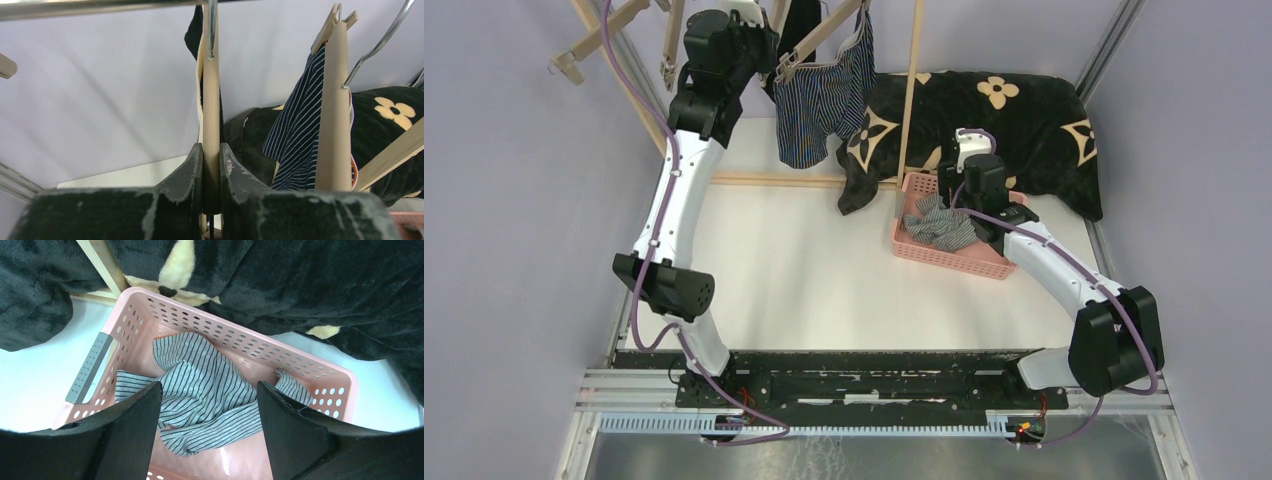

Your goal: Remove the underwear clipped to the hanger

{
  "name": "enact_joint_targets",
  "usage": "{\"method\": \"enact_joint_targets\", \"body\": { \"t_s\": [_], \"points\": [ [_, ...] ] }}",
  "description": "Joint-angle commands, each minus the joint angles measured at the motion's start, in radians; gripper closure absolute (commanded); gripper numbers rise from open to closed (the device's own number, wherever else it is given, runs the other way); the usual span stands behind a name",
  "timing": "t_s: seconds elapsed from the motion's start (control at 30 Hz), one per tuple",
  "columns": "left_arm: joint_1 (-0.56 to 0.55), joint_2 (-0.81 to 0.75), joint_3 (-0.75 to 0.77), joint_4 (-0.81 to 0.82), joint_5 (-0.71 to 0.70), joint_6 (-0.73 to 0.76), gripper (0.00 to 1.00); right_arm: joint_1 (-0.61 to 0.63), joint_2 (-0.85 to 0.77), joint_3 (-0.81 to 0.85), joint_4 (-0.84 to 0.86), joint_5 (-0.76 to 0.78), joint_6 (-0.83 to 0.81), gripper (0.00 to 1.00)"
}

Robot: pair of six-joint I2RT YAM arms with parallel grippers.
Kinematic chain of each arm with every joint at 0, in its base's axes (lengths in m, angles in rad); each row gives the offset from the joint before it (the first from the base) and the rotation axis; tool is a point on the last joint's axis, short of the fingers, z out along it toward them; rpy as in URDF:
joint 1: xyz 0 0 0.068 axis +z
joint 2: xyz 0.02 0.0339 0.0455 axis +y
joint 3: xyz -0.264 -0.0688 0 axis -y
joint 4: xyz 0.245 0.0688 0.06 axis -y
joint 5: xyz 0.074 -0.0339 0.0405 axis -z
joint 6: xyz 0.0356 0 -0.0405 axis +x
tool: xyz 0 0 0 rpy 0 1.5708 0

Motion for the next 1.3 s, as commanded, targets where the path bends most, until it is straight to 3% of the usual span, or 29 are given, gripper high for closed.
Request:
{"method": "enact_joint_targets", "body": {
  "t_s": [0.0,0.37,0.5,0.87,1.03,1.13,1.27],
  "points": [
    [0.001,-0.139,-0.073,0.179,-0.047,-0.006,0.97,0.001,0.001,0.007,0.053,-0.019,0.002,0.23],
    [0.001,-0.294,-0.326,0.227,-0.122,0.050,0.97,0.001,0.004,0.010,0.047,-0.028,0.007,0.23],
    [0.001,-0.318,-0.372,0.172,-0.146,0.072,0.97,0.001,0.006,0.014,0.042,-0.038,0.012,0.22],
    [0.001,-0.585,-0.793,0.065,-0.261,0.025,0.97,0.000,-0.009,0.040,0.034,-0.122,0.032,0.16],
    [0.001,-0.728,-0.905,-0.121,-0.314,-0.008,0.97,0.001,-0.008,0.070,0.027,-0.251,0.067,0.12],
    [0.001,-0.801,-0.972,-0.198,-0.270,-0.073,0.97,0.002,0.002,0.096,0.035,-0.338,0.095,0.12],
    [0.001,-0.890,-1.065,-0.205,-0.099,-0.142,0.97,0.001,0.030,0.156,0.036,-0.485,0.116,0.12]
  ]
}}
